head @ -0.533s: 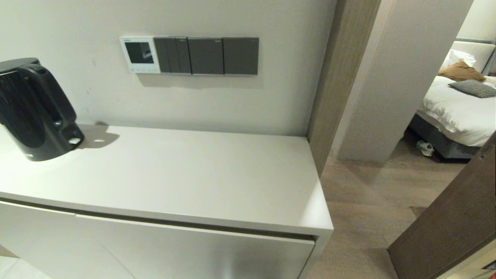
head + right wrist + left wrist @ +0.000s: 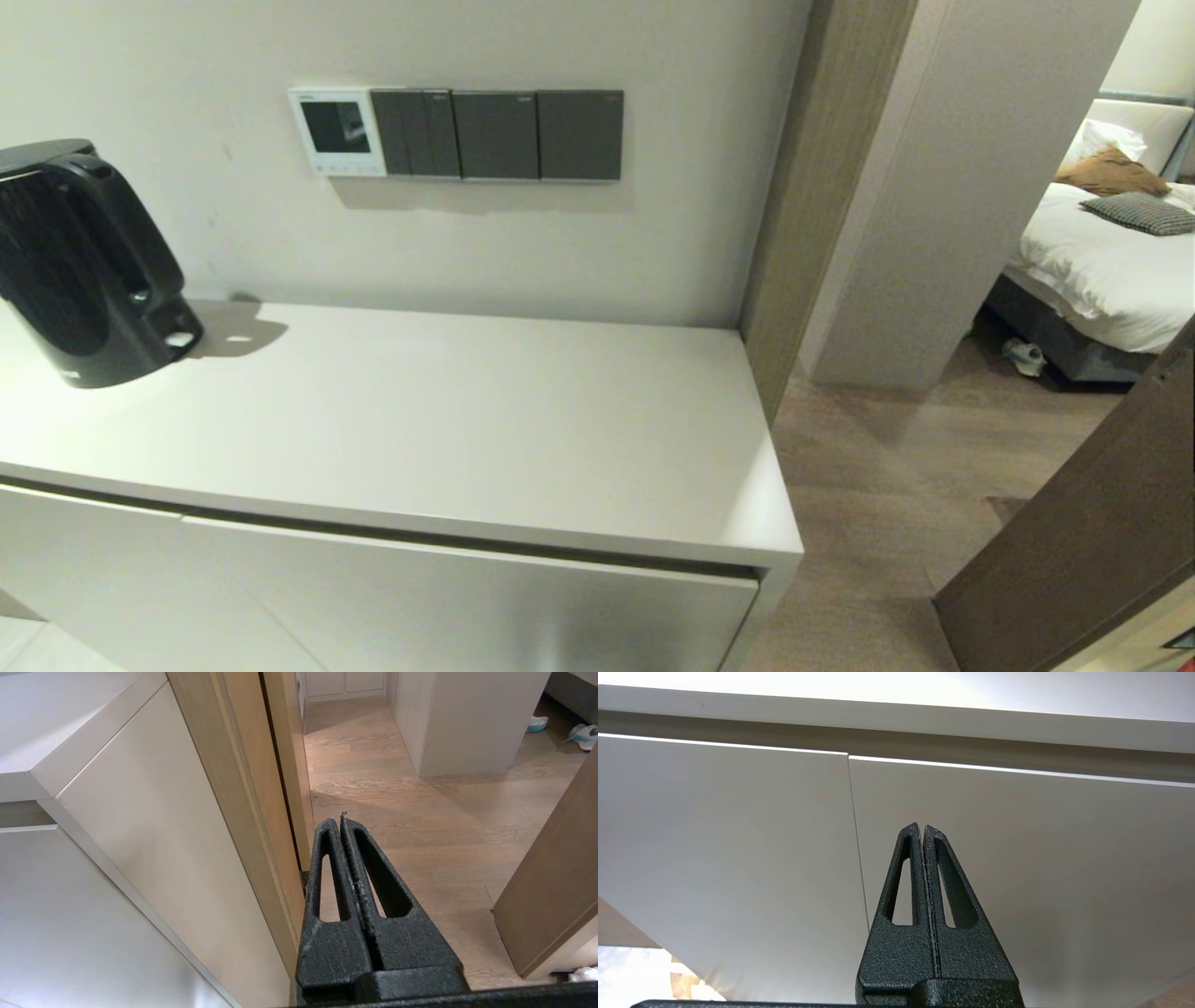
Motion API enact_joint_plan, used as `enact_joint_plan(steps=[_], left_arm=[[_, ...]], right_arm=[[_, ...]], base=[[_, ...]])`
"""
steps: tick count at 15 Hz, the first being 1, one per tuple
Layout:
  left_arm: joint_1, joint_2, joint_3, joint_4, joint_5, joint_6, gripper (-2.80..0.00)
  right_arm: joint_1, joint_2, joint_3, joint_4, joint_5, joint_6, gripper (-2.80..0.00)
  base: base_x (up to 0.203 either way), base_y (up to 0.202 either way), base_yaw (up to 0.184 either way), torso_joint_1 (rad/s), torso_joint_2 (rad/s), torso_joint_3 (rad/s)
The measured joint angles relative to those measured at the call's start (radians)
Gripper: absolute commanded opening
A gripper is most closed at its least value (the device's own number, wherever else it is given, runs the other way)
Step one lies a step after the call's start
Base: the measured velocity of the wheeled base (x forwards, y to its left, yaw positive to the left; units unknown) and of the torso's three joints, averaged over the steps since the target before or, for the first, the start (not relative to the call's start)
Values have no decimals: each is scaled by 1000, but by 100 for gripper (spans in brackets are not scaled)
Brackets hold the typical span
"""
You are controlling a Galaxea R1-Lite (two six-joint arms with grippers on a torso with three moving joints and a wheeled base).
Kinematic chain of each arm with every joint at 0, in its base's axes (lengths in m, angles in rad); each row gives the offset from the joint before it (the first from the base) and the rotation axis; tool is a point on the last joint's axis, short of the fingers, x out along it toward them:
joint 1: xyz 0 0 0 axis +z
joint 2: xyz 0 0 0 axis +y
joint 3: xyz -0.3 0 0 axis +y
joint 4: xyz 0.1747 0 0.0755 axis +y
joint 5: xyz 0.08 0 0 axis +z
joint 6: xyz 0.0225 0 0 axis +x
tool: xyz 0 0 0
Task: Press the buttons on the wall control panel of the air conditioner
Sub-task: Turn on the central air conditioner
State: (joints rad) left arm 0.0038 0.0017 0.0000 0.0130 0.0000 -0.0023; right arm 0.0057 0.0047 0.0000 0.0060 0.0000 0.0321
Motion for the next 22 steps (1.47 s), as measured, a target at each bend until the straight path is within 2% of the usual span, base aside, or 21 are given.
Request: enact_joint_plan(steps=[19,22], left_arm=[[0,-1,-2,-6,2,15,-280],[0,0,-100,-4,-5,14,-280]], right_arm=[[0,0,0,0,0,0,-280],[0,0,0,0,0,0,-280]], base=[[0,0,0,0,0,0],[0,0,0,0,0,0]])
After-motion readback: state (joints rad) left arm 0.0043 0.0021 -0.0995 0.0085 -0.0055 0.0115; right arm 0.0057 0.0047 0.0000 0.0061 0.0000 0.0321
